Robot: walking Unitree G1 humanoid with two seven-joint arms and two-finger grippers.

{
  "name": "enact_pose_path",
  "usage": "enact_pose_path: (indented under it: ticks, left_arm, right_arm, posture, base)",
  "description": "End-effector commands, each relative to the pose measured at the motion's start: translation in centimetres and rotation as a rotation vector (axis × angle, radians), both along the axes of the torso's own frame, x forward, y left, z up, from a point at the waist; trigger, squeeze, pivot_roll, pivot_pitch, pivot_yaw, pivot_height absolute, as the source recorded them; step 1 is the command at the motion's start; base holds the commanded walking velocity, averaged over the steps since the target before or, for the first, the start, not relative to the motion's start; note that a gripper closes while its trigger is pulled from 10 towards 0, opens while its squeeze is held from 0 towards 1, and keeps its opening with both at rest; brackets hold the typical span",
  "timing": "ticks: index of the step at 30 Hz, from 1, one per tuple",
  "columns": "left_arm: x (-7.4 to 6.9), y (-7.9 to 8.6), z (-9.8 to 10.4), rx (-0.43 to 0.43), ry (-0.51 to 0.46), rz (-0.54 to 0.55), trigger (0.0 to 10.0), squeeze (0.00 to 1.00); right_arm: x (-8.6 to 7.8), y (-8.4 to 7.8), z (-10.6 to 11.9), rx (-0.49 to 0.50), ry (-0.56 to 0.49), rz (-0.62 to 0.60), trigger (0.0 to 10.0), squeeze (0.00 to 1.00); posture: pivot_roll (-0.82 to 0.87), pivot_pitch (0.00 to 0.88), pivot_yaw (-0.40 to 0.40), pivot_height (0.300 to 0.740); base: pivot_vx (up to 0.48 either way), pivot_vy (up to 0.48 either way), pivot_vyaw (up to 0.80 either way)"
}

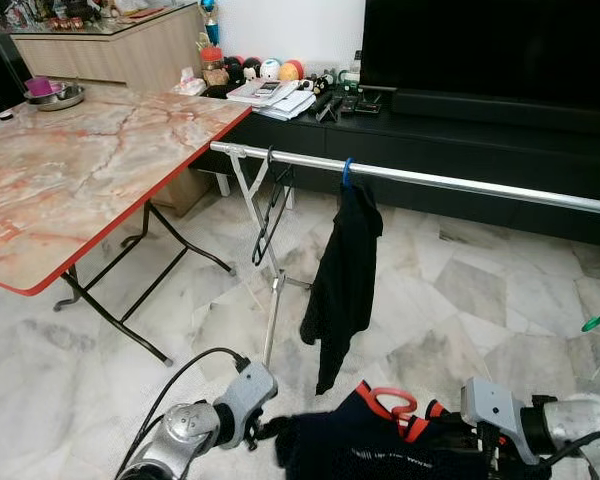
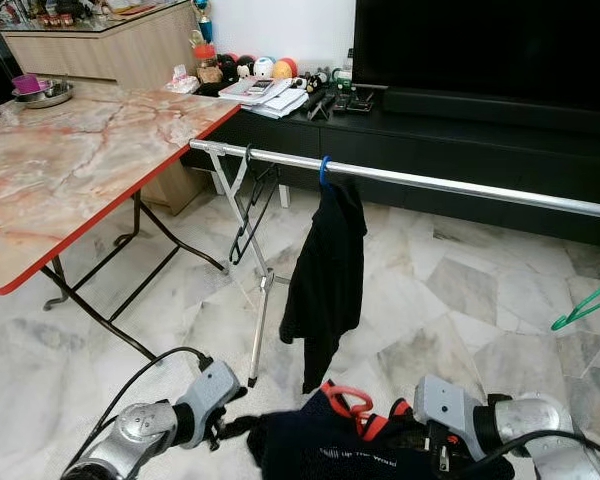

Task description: Hang hanger

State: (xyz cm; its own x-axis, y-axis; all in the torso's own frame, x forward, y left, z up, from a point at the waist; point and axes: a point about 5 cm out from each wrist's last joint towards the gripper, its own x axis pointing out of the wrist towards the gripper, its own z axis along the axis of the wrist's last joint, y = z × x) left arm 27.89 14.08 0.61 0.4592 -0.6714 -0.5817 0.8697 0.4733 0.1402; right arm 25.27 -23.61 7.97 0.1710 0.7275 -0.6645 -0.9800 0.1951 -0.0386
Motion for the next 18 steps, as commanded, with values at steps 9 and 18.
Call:
enact_pose_path:
  ticks: [9,18]
  left_arm:
    - [-1.6,0.8,-0.9,0.052,0.03,-0.094,10.0,0.0]
    - [-2.8,2.2,-1.4,0.226,0.045,-0.295,10.0,0.0]
  right_arm:
    - [1.6,2.6,1.6,0.038,-0.031,0.159,10.0,0.0]
    - [2.9,2.7,2.1,-0.013,-0.069,0.163,10.0,0.0]
  posture:
    - [-0.02,0.0,0.031,0.74]
    - [-0.01,0.0,0.03,0.74]
  base:
    - [0.0,0.0,0.0]
    - [0.0,0.0,0.0]
